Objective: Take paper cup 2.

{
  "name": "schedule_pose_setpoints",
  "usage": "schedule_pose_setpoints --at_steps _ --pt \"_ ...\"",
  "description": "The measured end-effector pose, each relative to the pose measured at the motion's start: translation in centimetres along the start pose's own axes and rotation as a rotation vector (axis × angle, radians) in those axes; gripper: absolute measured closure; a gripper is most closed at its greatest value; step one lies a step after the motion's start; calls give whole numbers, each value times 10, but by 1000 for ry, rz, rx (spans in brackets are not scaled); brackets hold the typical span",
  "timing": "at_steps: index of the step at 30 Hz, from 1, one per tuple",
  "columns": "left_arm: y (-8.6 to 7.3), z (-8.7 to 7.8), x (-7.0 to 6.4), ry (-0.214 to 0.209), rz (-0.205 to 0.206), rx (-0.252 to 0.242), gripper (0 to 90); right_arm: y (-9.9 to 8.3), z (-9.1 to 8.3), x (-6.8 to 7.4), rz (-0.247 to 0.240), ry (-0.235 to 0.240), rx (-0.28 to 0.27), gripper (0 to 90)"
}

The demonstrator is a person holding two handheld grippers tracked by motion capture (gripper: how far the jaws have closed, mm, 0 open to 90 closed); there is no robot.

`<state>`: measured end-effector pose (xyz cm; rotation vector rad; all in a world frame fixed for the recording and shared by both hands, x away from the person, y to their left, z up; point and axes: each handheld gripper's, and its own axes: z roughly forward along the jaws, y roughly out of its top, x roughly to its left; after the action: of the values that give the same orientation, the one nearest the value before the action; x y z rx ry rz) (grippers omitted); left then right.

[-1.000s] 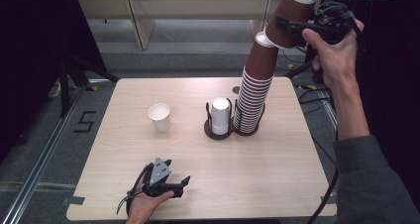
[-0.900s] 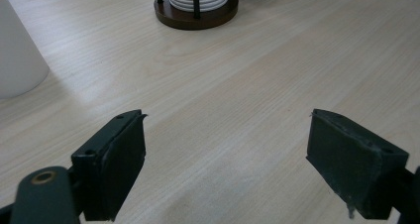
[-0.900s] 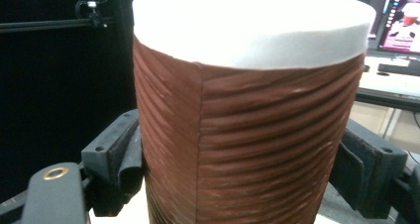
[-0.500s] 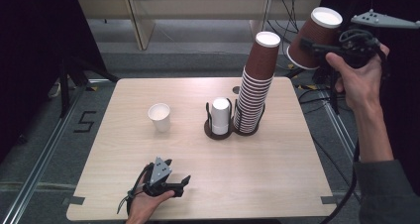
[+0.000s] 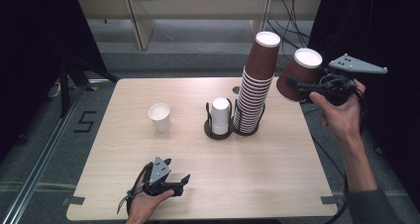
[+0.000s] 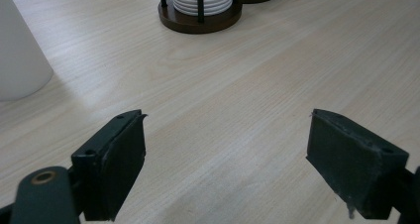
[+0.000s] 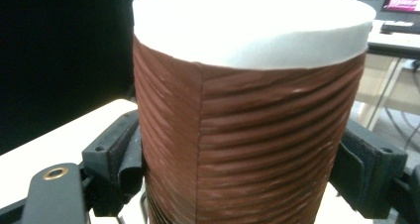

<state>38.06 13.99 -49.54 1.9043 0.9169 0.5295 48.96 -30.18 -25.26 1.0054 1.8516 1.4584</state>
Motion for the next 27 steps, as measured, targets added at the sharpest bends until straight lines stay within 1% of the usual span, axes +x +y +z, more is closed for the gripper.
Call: schedule_pose_setpoints --at_steps 2,4,6,7,8,9,10,11,12,13,14,15,17,18,19,20,21,22,23,24,25,26,27 --pt "0 0 0 0 -1 0 150 -9 2 4 12 14 11 182" --pt "0 0 0 2 -1 1 150 -18 3 8 4 18 26 182" --pt "0 1 0 0 -5 -2 150 -25 5 12 -10 21 16 182" --pt "0 0 0 7 -2 2 150 -28 5 14 7 32 28 182" --pt "0 0 0 6 -1 2 150 -33 6 16 -1 38 38 182" --pt "0 1 0 6 -1 3 150 -35 6 18 7 45 44 182" --pt "0 1 0 5 -6 0 150 -39 7 18 -3 42 41 182" --pt "0 1 0 5 -6 -1 150 -42 8 19 3 52 45 182" --pt "0 1 1 6 -3 1 150 -46 8 20 -2 51 49 182" --pt "0 1 1 6 -3 2 150 -48 8 21 8 60 57 182" --pt "0 1 1 3 -9 -2 150 -51 9 21 -2 57 55 182" --pt "0 1 0 3 -10 -3 150 -55 9 23 9 70 62 182" --pt "0 1 1 4 -7 -3 150 -60 10 26 -3 64 64 182" --pt "0 1 1 4 -9 -4 150 -64 10 28 -8 78 76 182" --pt "0 2 1 -3 -15 -12 150 -67 11 29 -17 77 66 182" --pt "0 2 1 3 -16 -13 150 -71 12 33 -4 100 70 182" --pt "-1 2 2 -9 -26 -28 150 -73 11 35 -7 98 72 182" --pt "0 2 2 -7 -28 -31 150 -79 12 38 -12 115 72 182" --pt "0 1 2 -1 -29 -28 150 -81 12 42 3 122 77 182" --pt "0 2 2 -2 -29 -33 150 -84 12 44 6 129 81 182" --pt "0 2 3 -5 -34 -40 150 -90 14 49 12 147 85 182" --pt "0 1 3 3 -31 -36 150 -93 15 52 18 163 88 182" --pt "0 1 3 1 -28 -38 150 -97 18 54 7 165 86 182"
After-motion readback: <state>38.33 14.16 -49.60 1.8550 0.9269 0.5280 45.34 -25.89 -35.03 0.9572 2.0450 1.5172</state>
